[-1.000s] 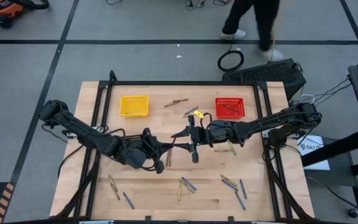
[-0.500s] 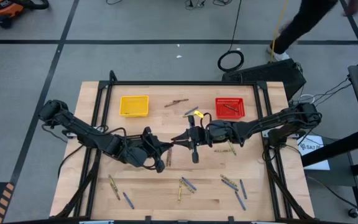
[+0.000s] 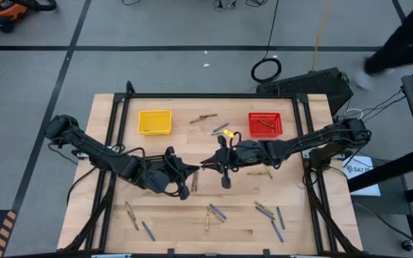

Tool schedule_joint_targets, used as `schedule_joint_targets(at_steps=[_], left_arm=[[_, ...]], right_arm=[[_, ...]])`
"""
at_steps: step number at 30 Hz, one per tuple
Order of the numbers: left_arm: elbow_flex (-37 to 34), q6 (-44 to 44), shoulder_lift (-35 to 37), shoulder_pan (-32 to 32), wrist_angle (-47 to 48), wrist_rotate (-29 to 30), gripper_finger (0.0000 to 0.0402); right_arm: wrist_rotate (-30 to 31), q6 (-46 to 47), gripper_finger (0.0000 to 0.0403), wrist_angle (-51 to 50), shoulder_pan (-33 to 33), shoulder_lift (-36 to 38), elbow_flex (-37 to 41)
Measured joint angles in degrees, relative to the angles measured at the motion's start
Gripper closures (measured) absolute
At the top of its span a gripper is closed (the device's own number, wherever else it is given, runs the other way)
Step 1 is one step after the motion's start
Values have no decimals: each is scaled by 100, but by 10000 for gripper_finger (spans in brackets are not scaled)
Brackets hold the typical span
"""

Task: Sort crayons
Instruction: Put the brown crayon into the red bin

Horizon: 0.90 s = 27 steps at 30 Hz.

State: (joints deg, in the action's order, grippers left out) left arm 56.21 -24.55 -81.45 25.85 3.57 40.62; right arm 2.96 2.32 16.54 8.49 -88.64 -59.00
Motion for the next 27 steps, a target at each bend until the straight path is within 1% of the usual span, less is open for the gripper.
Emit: schedule_joint_targets(at_steps=[7, 9, 14, 18, 24, 27], left_arm=[[0, 150, 0, 0, 272, -17, 400], [0, 153, 0, 0, 344, -131, 400], [0, 164, 0, 0, 416, -324, 400], [-2, 430, 0, 0, 562, -398, 400], [-4, 408, 0, 0, 645, -396, 400], [-4, 408, 0, 0, 649, -396, 400]], right_arm=[[24, 195, 400, -821, -62, 132, 2], [80, 252, 400, -1081, -95, 283, 2], [461, 300, 400, -1730, -103, 705, 2], [542, 300, 400, -2351, -120, 1053, 0], [1621, 359, 399, -3619, -245, 1441, 0], [1814, 542, 399, -4118, -423, 1522, 2]])
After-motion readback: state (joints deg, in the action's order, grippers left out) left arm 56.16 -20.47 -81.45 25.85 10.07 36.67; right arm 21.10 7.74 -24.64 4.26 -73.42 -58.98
